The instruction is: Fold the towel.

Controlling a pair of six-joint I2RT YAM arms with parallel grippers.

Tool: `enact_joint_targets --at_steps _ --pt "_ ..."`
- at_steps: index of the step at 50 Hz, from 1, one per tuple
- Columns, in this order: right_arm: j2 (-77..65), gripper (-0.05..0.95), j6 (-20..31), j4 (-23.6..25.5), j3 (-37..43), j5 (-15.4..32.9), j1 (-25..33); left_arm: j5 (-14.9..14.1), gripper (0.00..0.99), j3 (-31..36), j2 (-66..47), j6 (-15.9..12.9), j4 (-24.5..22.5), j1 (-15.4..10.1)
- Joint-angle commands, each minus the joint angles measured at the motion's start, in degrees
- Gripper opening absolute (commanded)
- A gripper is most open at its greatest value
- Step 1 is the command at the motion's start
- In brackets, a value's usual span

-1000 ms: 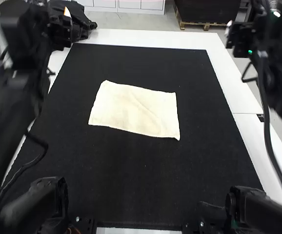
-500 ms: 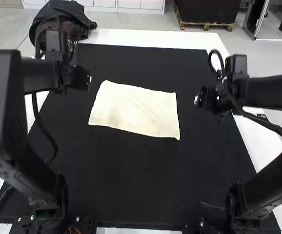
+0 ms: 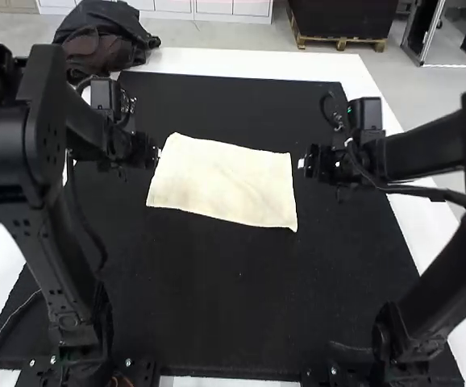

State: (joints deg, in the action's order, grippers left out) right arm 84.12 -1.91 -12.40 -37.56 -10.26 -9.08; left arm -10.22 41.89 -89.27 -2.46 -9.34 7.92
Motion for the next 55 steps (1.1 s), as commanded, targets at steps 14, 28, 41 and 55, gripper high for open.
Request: enact_joint_targets --at_steps 14,28,41,55 --pt "11.7 0.90 -0.9 -7.4 -5.2 0.0 -0.9 -3.7 0.959 7.7 -12.2 0.1 -4.6 0.1" --pt "19.0 0.90 -0.6 -10.4 -10.3 -0.1 -0.8 -3.7 0.957 15.0 -20.9 -0.8 -6.0 -1.2" --pt "24.6 0.90 -1.0 -12.8 -13.8 -0.1 -1.1 -3.4 0.957 21.4 -26.3 -1.0 -5.7 -2.7" --pt "29.5 0.90 -1.3 -12.9 -19.0 -0.2 -1.1 -3.3 0.956 26.7 -31.2 -1.6 -5.0 -2.8"
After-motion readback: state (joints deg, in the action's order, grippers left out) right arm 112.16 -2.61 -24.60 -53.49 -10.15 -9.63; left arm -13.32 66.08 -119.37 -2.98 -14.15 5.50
